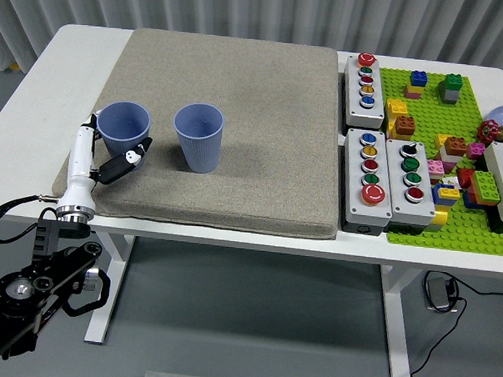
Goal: Pick cup pour cup place
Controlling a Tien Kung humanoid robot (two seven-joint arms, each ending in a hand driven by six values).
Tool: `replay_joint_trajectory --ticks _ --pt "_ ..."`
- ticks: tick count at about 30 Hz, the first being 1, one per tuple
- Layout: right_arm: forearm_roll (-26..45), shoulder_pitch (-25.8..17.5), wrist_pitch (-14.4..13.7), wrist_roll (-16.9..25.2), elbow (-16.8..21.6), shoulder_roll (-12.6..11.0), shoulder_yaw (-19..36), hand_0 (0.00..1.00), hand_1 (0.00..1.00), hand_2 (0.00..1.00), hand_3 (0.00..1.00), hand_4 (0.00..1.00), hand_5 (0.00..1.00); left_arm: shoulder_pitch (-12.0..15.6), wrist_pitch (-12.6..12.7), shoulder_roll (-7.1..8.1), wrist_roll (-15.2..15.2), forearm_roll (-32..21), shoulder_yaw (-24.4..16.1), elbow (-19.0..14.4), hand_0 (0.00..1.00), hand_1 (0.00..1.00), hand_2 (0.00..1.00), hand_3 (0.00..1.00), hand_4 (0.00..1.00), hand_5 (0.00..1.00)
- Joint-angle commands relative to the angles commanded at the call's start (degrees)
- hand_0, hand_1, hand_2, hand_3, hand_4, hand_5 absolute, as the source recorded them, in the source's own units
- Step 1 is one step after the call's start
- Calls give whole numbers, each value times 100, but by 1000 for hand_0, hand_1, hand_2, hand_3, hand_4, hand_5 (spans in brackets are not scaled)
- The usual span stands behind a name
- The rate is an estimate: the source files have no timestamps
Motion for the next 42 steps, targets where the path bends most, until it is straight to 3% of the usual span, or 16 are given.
replay_joint_trajectory --ticks 14,15,20,21,42 --pt "0 12 4 -6 1 1 8 674 599 562 578 2 39 16 -83 -18 54 43 -53 38 696 741 876 792 898 383" --pt "3 13 4 -6 0 0 8 674 598 562 578 2 39 18 -107 -19 70 63 -64 38 724 773 906 878 940 422" --pt "0 10 9 -5 -1 -1 13 674 598 562 578 2 39 24 -163 -22 119 156 -100 32 724 773 906 878 940 422" --pt "0 10 10 -5 -1 -1 13 673 599 562 578 2 40 24 -168 -22 126 167 -105 32 765 801 966 998 961 429" --pt "-29 -9 21 -15 2 0 28 674 599 562 579 2 43 86 -287 -37 235 338 -206 27 819 867 998 998 998 496"
